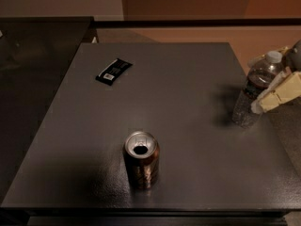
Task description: Move water bottle near rxbar chocolate
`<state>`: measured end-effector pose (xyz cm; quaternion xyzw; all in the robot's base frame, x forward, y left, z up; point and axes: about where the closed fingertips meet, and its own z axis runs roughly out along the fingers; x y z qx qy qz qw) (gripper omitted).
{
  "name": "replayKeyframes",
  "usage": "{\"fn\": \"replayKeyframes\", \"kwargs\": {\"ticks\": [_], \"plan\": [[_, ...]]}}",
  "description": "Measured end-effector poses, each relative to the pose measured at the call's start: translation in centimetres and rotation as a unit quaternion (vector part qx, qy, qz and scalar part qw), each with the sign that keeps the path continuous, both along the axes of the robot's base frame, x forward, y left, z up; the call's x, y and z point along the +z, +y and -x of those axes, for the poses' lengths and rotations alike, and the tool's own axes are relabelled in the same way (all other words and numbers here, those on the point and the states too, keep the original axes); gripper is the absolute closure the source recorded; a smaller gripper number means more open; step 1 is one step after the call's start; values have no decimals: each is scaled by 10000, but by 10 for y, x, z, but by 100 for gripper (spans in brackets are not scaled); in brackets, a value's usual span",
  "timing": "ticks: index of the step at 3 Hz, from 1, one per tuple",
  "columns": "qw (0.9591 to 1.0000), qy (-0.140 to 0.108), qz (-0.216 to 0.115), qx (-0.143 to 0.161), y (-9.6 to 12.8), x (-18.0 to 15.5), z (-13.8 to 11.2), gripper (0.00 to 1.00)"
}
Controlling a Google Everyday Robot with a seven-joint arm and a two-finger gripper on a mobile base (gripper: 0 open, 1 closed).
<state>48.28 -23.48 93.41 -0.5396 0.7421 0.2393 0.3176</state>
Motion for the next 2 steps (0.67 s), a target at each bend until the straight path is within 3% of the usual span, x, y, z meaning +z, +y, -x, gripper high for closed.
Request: {"fn": "replayKeyframes", "kwargs": {"ticks": [2], "plan": [[9998,63,-202,-29,7,7,5,63]]}}
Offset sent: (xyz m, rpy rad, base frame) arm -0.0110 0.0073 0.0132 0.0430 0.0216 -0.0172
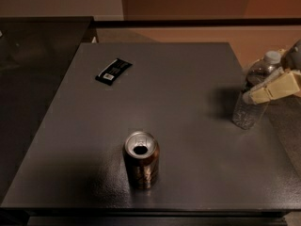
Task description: Move water bottle near rxbar chocolate
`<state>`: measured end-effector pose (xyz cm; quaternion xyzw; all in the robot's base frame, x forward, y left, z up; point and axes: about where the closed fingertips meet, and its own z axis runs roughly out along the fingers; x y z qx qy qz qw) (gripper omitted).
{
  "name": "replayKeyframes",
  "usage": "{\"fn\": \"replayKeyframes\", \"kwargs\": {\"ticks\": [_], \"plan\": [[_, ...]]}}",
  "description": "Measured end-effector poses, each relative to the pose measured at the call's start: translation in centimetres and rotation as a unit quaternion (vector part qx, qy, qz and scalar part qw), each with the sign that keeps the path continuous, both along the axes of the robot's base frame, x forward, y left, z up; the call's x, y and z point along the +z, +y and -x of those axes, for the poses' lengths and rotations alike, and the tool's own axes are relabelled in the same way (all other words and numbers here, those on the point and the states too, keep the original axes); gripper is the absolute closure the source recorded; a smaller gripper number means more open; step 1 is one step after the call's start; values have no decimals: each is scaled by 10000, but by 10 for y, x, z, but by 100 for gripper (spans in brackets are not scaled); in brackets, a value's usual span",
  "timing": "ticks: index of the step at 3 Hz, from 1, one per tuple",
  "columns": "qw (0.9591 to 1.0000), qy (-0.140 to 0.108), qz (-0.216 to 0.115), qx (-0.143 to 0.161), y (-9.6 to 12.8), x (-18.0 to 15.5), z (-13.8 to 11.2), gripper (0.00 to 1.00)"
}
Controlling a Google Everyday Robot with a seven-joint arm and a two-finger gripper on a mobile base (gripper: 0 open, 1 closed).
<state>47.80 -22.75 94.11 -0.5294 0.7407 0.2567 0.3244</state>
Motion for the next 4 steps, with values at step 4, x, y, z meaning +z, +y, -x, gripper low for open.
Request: {"fn": "replayKeyframes", "kwargs": {"ticks": [4], "plan": [[9985,-246,-202,-449,95,36,-62,100]]}}
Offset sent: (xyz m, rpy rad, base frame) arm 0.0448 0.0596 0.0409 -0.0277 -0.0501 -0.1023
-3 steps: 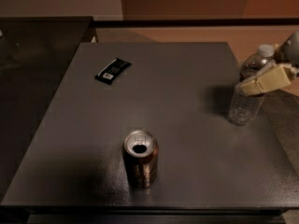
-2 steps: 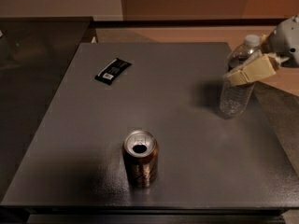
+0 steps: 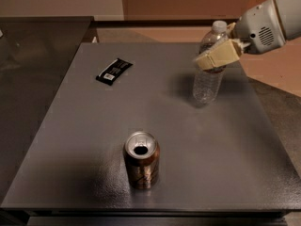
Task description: Move water bottle near rxbar chocolate
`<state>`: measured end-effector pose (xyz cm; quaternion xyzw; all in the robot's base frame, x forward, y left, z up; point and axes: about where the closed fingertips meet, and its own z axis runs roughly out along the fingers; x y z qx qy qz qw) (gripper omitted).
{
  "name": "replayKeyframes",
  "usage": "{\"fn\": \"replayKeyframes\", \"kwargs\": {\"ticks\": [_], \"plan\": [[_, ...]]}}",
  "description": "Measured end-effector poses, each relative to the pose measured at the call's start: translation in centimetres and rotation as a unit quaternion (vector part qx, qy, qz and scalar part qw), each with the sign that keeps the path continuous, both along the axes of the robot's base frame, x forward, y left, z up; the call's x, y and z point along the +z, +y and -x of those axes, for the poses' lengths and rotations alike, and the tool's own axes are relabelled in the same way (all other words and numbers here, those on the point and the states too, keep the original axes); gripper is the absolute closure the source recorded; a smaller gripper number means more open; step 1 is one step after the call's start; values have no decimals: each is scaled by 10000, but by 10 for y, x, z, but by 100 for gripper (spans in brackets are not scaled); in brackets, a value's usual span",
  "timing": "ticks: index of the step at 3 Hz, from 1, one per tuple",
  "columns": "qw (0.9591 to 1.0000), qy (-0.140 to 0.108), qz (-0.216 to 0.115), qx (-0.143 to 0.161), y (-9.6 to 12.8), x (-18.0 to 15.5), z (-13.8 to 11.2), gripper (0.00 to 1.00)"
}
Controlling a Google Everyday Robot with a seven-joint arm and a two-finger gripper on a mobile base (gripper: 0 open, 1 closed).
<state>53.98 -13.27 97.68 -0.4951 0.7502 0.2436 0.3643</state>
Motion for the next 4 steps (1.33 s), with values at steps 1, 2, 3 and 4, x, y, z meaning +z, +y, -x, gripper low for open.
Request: {"fn": "replayKeyframes", "kwargs": {"ticks": [1,2,3,4], "plan": [[9997,-52,-221,-25,33,-3,-22,100],[9991,-102,-413,-26,66,-10,-40,100],[9981,-10,-611,108,99,-19,-55,100],[9970,12,-677,376,132,-25,-63,100]]}}
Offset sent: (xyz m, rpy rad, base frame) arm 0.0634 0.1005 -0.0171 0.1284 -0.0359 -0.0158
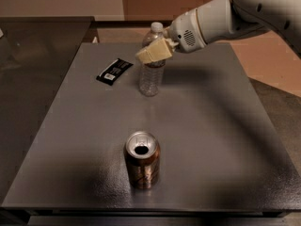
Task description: Move water bottle near rxbar chocolate
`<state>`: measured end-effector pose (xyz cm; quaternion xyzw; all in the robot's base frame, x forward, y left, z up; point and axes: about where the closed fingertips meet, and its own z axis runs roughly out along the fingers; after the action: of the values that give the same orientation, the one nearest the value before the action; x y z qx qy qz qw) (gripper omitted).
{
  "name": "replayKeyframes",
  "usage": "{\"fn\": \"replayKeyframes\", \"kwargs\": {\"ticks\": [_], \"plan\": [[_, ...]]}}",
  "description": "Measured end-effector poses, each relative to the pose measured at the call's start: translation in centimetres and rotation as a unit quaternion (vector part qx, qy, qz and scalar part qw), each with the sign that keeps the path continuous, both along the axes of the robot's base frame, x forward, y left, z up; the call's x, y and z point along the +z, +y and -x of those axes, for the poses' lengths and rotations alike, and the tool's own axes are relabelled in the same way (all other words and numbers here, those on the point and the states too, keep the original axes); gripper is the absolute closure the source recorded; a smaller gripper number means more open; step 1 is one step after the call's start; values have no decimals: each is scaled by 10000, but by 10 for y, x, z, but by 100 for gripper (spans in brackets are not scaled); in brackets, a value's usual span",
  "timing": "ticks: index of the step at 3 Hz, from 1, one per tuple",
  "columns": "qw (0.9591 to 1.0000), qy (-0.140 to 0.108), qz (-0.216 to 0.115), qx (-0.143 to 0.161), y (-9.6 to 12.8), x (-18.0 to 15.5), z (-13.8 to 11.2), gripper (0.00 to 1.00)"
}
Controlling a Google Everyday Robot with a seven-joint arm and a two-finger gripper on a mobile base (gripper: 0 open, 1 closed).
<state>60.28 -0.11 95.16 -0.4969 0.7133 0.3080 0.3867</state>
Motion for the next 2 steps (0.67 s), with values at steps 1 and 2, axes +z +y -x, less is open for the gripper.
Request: {"fn": "replayKeyframes", "kwargs": {"ticks": [1,2], "plan": [[9994,-75,8,328,30,0,-7,100],[9977,-205,86,645,54,2,-16,100]]}}
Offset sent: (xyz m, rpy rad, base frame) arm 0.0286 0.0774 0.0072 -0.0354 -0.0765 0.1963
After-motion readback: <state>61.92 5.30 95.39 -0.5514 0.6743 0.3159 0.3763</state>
